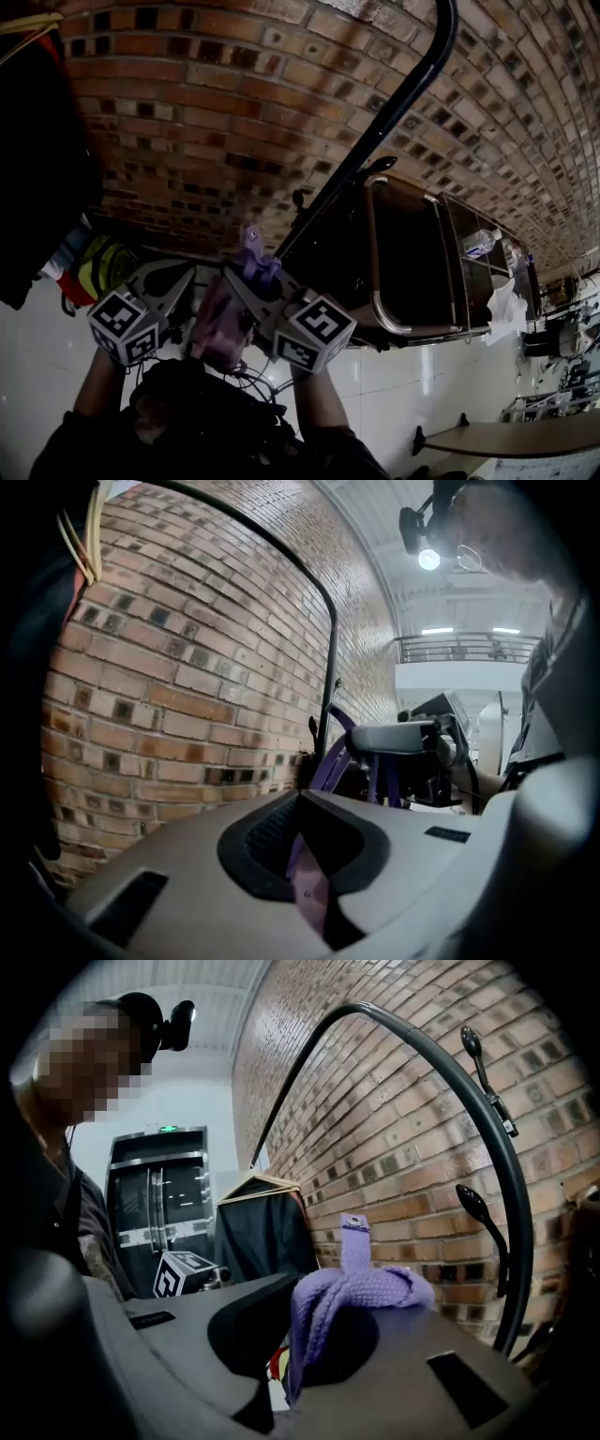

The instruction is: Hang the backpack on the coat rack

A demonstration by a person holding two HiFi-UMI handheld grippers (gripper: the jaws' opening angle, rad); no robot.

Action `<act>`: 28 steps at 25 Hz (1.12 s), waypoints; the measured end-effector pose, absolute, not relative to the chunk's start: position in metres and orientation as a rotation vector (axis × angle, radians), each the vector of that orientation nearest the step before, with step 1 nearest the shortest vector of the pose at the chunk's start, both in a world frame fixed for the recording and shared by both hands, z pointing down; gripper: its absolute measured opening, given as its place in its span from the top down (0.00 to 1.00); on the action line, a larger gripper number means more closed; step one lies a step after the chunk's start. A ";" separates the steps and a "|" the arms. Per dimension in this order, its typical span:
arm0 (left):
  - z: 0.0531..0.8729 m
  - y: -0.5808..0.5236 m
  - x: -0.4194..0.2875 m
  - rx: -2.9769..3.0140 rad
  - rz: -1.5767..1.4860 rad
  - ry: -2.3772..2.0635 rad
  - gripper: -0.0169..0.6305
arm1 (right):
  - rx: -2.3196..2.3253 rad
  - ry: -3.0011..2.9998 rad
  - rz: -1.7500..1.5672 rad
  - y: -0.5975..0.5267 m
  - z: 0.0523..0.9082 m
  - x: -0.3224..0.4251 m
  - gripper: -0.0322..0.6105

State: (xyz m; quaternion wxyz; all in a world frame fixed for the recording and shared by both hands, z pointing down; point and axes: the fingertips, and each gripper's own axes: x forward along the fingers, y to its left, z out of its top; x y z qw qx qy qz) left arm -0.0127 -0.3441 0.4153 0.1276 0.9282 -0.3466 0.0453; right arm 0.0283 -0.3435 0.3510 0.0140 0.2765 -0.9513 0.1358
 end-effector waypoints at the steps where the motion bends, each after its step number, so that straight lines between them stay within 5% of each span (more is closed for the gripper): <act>1: 0.415 -0.353 -0.013 2.700 0.129 -1.003 0.95 | 0.868 -2.965 0.421 -0.354 0.348 0.027 0.95; 28: 0.421 -0.483 0.002 2.699 0.113 -0.838 0.95 | 1.220 -2.969 0.298 -0.495 0.270 0.074 0.95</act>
